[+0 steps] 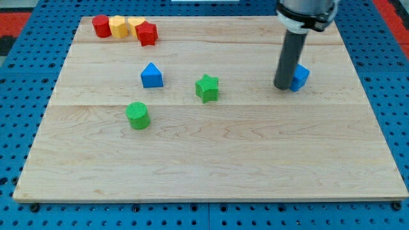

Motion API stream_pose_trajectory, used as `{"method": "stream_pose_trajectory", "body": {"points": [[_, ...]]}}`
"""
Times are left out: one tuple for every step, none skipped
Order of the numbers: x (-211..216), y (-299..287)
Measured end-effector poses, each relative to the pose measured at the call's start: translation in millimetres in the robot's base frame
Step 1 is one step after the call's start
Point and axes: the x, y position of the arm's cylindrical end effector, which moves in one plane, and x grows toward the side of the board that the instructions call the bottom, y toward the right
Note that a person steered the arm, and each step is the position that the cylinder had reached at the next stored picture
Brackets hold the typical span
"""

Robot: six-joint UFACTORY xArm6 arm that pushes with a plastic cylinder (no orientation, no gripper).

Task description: Push the green star towards the blue cube

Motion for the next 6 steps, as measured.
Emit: {"method": "stream_pose_trajectory", "body": {"points": [[87,-58],[87,-174],[31,-204],[6,-164],[-12,-76],[-3,-71]]}}
